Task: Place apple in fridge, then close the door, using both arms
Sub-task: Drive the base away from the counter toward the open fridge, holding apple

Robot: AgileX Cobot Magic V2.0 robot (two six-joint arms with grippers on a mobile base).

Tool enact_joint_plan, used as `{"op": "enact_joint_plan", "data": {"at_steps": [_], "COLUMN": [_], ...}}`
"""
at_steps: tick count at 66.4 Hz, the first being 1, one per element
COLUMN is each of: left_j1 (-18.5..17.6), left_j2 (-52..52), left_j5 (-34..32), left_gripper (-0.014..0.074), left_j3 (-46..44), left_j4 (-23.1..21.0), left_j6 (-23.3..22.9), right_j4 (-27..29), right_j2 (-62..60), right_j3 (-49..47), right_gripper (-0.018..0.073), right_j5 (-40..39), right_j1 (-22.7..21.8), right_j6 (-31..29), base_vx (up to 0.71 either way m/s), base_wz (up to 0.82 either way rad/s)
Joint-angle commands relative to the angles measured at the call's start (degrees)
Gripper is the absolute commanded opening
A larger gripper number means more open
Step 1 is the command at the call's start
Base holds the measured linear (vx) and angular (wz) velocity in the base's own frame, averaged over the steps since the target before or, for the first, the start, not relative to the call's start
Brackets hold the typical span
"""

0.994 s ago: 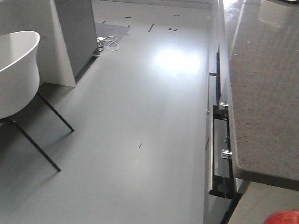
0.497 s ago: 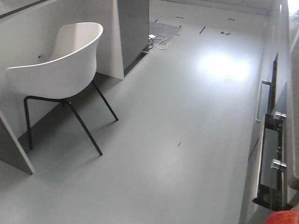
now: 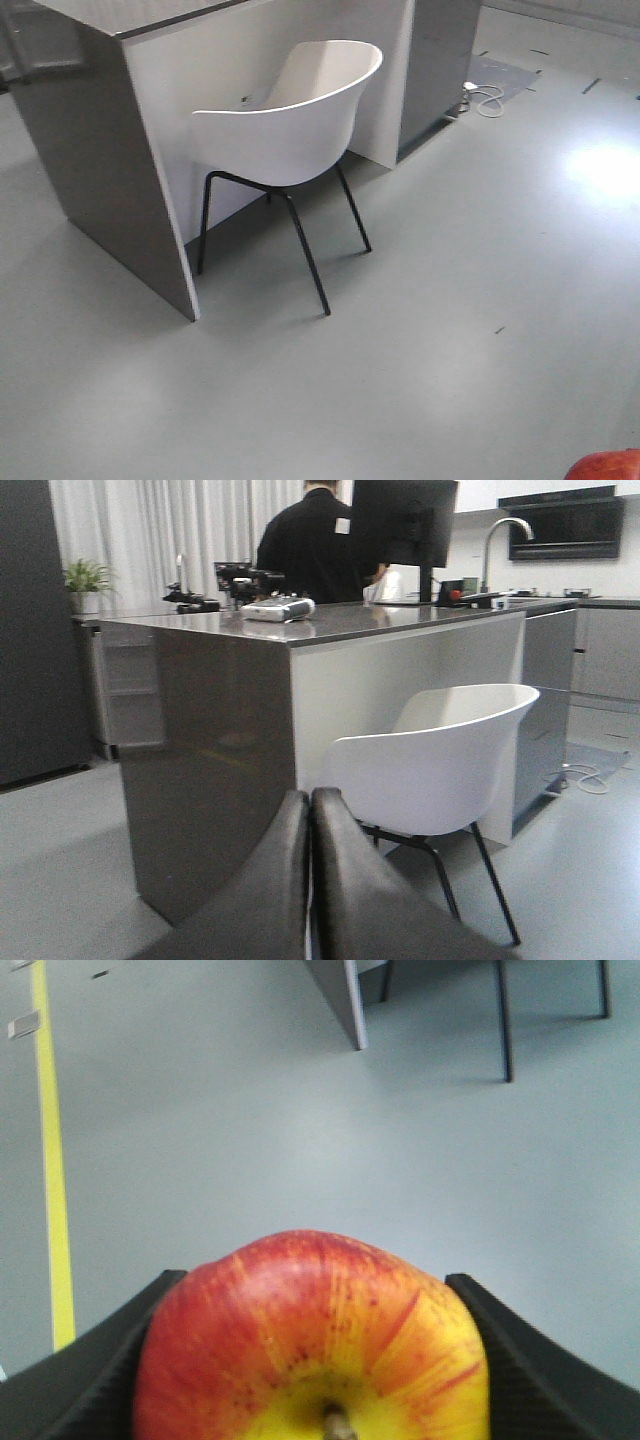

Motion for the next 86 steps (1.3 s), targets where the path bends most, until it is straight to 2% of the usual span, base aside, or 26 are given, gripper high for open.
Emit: {"op": "enact_joint_plan", "data": {"at_steps": [1,45,86], "left_j1": [-0.19,-0.19,-0.19], "left_j2": [-0.84,-0.84,-0.84], "left_j5": [-4.41,-4.41,-4.41], "left_gripper": [-0.0006,-0.0006,-0.0006], "left_j3": [-0.94,-0.94,-0.94], "left_j4": [-0.08,-0.08,-0.08], "left_j6": [-0.51,-0.51,-0.51], "right_j4": [2.29,2.24,2.24], "right_j2": [0.47,0.47,0.47], "right_j3": [-1.49,-1.49,-1.49], "right_gripper": [0.0097,0.0097,0.0097], "right_j5": [-3.17,-3.17,-3.11], "right_j1": [-0.15,-0.15,-0.15], "right_j6": [-0.45,-0.45,-0.45], "base_vx": [-0.08,-0.07,0.0], "base_wz": [0.61,0.58,0.29]}}
